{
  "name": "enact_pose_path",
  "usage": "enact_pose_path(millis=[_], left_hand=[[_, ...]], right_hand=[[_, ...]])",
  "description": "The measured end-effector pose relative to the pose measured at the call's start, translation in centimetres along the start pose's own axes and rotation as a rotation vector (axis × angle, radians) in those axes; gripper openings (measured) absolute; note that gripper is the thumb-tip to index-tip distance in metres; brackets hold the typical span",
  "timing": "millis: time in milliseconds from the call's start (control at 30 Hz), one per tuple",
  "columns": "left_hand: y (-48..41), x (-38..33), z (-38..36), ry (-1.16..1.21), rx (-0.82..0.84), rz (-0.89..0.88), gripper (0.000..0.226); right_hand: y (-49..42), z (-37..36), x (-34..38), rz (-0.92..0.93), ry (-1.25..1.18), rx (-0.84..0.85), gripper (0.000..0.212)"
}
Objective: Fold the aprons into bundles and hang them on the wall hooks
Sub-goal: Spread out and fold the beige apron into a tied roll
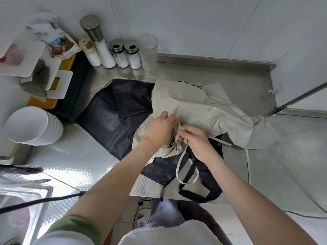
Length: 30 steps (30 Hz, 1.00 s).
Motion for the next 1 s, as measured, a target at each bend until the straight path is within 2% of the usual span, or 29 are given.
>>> enact_pose_path(millis=[100,167,233,300,367,433,533,600,667,767,900,1000], left_hand=[[0.4,-0.2,0.0,-0.013,0.055,0.060,0.026],[1.2,-0.4,-1.0,-0.021,0.005,0.006,0.035],[2.1,-0.7,-1.9,0.023,0.043,-0.041,0.046],[2.3,-0.7,-2.9,0.023,0.145,-0.016,0.044],[1.9,-0.8,-3.3,0.093,0.152,0.030,0.038],[1.3,-0.4,-3.4,0.315,0.152,0.092,0.033],[1.0,0.2,-3.3,0.681,0.278,0.236,0.028],[1.1,0.3,-2.7,1.079,0.389,0.431,0.028],[0.9,0.8,-2.8,1.388,0.447,0.538,0.032],[1.1,1.4,-3.5,1.324,0.468,0.551,0.034],[1.2,1.1,-3.9,1.145,0.477,0.506,0.034],[1.3,0.7,-4.0,1.016,0.579,0.454,0.021]], right_hand=[[0.0,-0.1,0.3,0.004,-0.028,-0.105,0.012],[-0.1,0.0,0.3,0.006,-0.081,-0.201,0.008],[-0.1,-0.1,0.1,-0.006,-0.114,-0.247,0.008],[-0.1,0.0,0.1,-0.026,-0.122,-0.262,0.012],[-0.2,-0.1,0.2,-0.025,-0.158,-0.264,0.012],[-0.3,0.1,0.4,-0.002,-0.229,-0.297,0.014],[-0.5,0.4,0.4,0.057,-0.268,-0.275,0.021],[-0.6,0.5,0.3,0.098,-0.274,-0.240,0.023],[-0.6,0.7,0.2,0.118,-0.240,-0.220,0.024],[-0.5,0.8,0.0,0.120,-0.089,-0.149,0.029],[-0.5,0.5,0.1,0.147,0.271,-0.055,0.032],[-0.5,0.4,0.4,0.166,0.589,0.104,0.037]])
Point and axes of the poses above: each hand's wrist, its own y-axis away from the middle knuckle, its own z-axis out of the back of the hand, x = y × z, the point moved 3 cm from there along -y, towards the middle knuckle, and after that the axes turned 14 degrees about z, right-handed, at the moved point
